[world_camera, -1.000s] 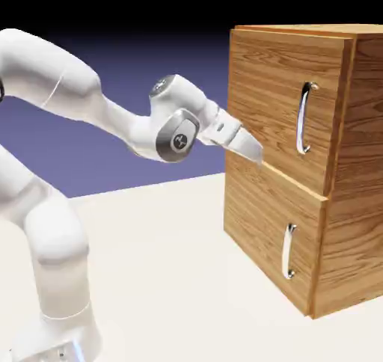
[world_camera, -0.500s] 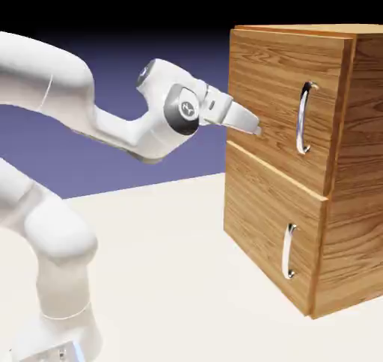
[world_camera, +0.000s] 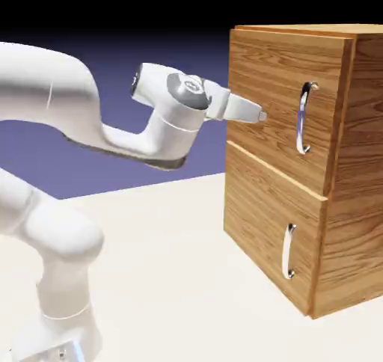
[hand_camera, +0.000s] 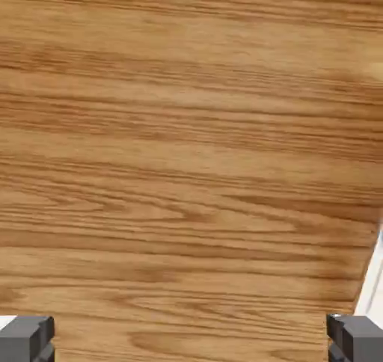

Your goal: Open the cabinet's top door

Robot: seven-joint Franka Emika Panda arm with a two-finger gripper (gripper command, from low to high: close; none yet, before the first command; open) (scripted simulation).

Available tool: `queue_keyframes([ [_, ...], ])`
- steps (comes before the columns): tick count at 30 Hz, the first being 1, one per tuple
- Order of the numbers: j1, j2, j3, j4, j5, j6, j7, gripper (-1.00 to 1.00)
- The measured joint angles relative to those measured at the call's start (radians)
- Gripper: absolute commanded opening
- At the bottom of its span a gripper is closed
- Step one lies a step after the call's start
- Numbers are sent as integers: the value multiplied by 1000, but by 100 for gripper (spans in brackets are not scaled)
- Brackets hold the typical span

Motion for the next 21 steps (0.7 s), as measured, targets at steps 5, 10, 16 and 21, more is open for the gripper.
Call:
queue_keyframes([
  [5, 65, -28, -74, 32, -217, -11, 166, 0],
  [10, 130, -57, -148, 65, -435, -22, 332, 0],
  [16, 208, -91, -237, 103, -696, -35, 531, 0],
  [21, 273, -119, -311, 136, -913, -46, 697, 0],
])
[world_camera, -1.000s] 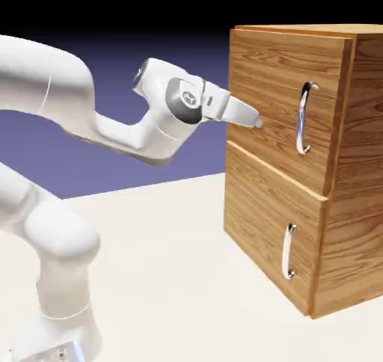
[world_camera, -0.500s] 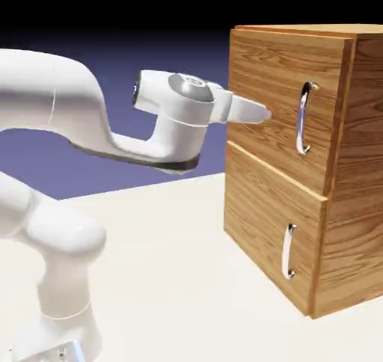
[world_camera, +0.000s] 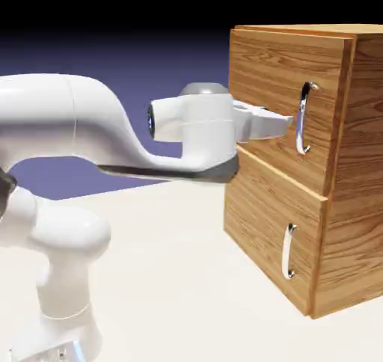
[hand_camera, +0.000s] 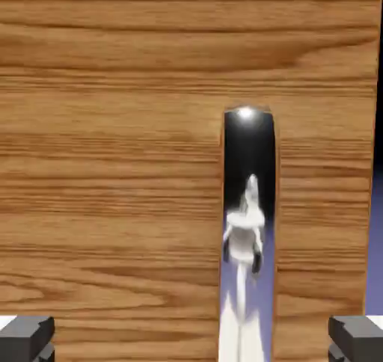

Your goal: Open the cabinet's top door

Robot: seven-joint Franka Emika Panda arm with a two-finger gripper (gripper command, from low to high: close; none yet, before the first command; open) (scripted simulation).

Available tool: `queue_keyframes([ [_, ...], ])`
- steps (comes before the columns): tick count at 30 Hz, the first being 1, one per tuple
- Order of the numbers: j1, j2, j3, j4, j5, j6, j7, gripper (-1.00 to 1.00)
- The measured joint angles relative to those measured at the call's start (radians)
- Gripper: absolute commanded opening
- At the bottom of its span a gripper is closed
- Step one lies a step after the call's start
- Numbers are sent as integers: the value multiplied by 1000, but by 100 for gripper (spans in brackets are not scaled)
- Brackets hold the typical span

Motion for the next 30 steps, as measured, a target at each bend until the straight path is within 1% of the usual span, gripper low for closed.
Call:
queue_keyframes([
  [3, 39, -17, -44, 19, -130, -7, 99, 0],
  [5, 40, -17, -46, 20, -134, -7, 102, 0],
  [9, 185, 45, -138, 123, -160, -32, 122, 0],
  [10, 220, 60, -161, 147, -166, -39, 126, -100],
  [12, 220, 60, -161, 147, -166, -39, 126, -100],
  [23, -179, 53, 175, -107, 38, -162, 126, -100],
  [30, -413, -58, 424, -291, 299, -257, 20, -100],
])
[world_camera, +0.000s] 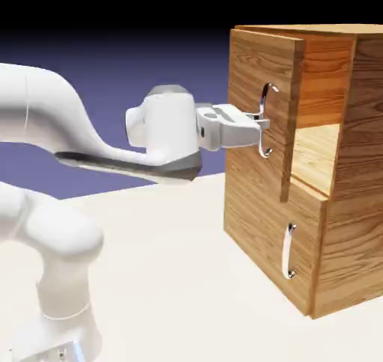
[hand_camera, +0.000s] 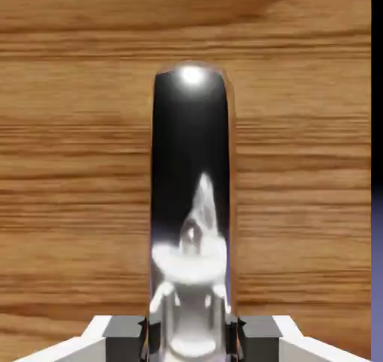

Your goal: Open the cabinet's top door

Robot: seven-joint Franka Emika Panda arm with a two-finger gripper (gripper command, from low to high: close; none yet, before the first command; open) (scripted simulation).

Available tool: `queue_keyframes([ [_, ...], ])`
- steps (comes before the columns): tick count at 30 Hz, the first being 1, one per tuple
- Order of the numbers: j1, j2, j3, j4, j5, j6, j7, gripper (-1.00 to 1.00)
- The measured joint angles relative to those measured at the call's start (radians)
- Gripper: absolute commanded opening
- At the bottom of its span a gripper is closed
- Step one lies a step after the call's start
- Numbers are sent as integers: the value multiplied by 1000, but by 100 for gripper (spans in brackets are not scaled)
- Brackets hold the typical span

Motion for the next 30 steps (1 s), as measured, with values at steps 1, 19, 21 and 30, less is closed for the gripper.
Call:
queue_keyframes([
  [1, -26, -21, 35, -25, 43, -14, -19, -100],
  [19, -90, -357, 570, -273, 815, -397, -335, -100],
  [21, -73, -371, 643, -275, 900, -457, -353, -100],
  [30, -24, -331, 969, -204, 1240, -742, -372, -100],
])
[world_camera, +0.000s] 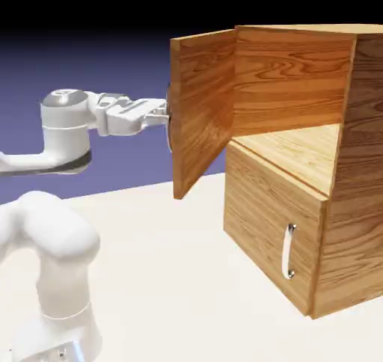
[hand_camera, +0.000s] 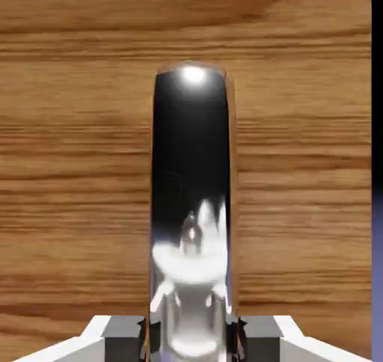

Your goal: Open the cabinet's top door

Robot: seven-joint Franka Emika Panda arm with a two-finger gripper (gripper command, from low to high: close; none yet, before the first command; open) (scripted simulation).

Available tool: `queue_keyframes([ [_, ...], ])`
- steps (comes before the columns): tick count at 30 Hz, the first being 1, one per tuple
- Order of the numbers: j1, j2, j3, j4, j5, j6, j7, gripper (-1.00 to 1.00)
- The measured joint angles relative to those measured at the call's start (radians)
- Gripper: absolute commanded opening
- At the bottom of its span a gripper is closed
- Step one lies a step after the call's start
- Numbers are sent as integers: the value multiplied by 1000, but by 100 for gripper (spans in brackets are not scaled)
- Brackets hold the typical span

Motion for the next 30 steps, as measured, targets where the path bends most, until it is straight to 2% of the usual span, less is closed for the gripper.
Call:
queue_keyframes([
  [10, -132, 174, 362, 255, 304, -340, 33, -100],
  [20, -458, 294, 679, 617, 484, -647, 43, -100],
  [30, -816, 278, 910, 979, 584, -890, -11, -100],
])
